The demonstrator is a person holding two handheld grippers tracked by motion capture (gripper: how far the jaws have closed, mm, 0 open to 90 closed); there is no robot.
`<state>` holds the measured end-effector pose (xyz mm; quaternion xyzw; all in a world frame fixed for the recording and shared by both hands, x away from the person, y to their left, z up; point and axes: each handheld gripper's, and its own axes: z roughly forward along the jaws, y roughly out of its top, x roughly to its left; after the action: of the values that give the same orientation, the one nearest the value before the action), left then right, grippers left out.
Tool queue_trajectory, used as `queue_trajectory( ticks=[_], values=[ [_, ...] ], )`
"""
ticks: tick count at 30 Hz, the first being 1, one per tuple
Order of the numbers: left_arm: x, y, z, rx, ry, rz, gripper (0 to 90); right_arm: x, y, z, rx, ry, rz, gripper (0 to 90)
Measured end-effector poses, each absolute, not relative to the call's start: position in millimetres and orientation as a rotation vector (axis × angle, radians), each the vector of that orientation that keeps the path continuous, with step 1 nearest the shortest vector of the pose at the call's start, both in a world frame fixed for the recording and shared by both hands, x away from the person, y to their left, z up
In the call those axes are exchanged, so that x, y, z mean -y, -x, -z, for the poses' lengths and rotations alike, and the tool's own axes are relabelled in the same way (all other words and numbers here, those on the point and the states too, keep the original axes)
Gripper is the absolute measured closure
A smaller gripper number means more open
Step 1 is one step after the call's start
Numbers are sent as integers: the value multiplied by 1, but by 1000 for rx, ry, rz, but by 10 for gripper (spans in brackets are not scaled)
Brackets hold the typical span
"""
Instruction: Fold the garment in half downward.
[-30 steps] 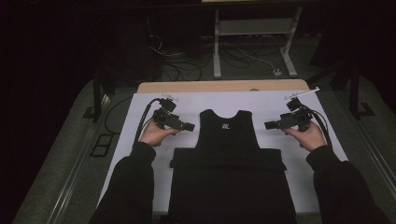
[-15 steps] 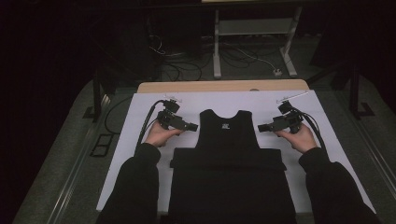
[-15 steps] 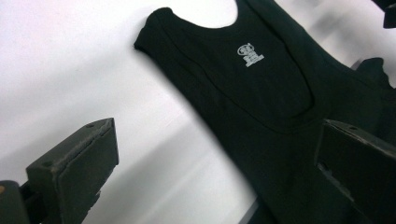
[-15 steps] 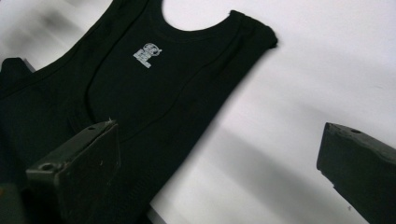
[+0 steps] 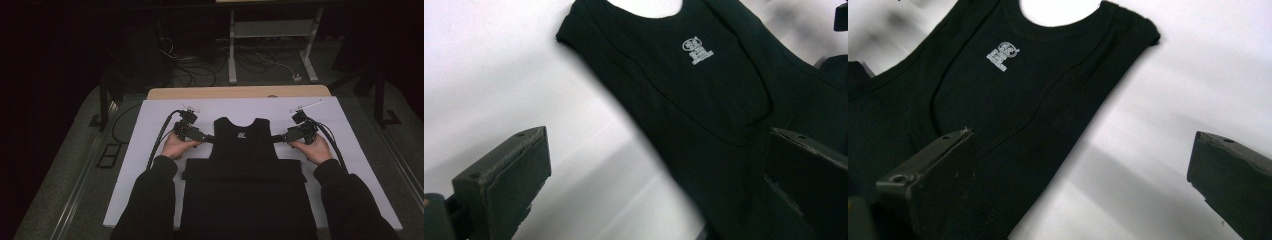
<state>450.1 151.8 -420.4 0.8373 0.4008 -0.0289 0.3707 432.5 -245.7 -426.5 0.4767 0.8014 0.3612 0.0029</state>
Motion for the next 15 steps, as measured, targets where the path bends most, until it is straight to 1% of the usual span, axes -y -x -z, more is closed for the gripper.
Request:
queue_trajectory(
  ticks=[9, 15],
  values=[
    [-147, -450, 426, -1033, -2147, 67, 0, 238, -434, 433, -2527, -1498, -1128, 0],
    [-140, -451, 433, -1034, -2154, 93, 0, 232, -434, 437, -2541, -1486, -1128, 11]
  ],
)
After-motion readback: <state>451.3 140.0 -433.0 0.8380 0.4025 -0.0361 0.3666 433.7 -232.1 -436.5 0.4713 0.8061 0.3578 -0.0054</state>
